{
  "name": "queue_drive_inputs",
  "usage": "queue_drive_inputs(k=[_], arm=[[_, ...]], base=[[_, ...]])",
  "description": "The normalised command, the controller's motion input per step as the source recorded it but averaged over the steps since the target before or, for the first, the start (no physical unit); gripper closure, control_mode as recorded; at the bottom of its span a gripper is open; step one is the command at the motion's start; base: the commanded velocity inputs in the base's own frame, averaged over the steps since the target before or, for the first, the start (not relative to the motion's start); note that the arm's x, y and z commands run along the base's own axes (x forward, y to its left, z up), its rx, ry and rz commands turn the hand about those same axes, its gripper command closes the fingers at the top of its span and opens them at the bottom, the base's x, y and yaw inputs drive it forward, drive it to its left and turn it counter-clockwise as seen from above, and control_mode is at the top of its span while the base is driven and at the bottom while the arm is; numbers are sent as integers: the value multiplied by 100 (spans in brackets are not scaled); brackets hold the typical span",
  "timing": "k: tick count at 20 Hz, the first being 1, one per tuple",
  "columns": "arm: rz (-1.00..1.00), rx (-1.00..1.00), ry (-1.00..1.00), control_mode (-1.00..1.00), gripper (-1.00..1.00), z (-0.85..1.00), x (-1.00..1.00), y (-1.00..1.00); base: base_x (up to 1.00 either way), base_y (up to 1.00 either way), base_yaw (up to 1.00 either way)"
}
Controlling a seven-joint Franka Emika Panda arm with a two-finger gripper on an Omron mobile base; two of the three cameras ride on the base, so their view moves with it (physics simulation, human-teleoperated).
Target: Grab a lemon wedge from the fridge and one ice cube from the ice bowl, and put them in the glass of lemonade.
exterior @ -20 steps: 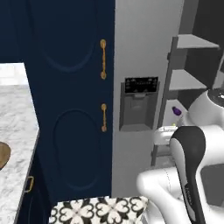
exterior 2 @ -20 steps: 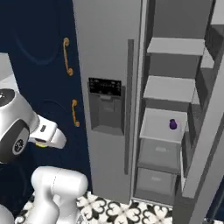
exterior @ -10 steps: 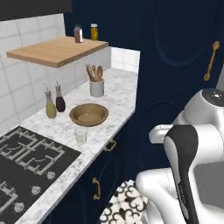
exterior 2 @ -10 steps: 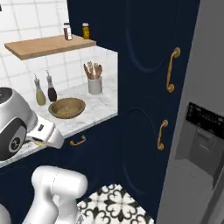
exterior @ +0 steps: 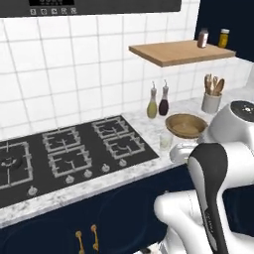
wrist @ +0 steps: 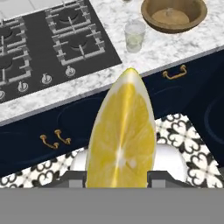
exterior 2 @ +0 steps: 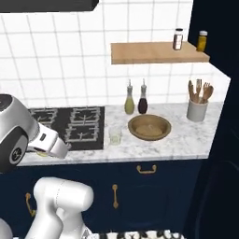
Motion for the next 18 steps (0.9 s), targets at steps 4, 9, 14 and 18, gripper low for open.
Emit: queue_drive_inputs(k=[4, 9, 14, 18], arm=[[0, 0, 0, 100, 100, 0, 0, 0], [0, 0, 0, 100, 100, 0, 0, 0], [0, 0, 0, 100, 100, 0, 0, 0], [0, 0, 0, 100, 100, 0, 0, 0]], base=[[43, -81, 28], [10, -46, -11], [57, 16, -7], [64, 7, 0]])
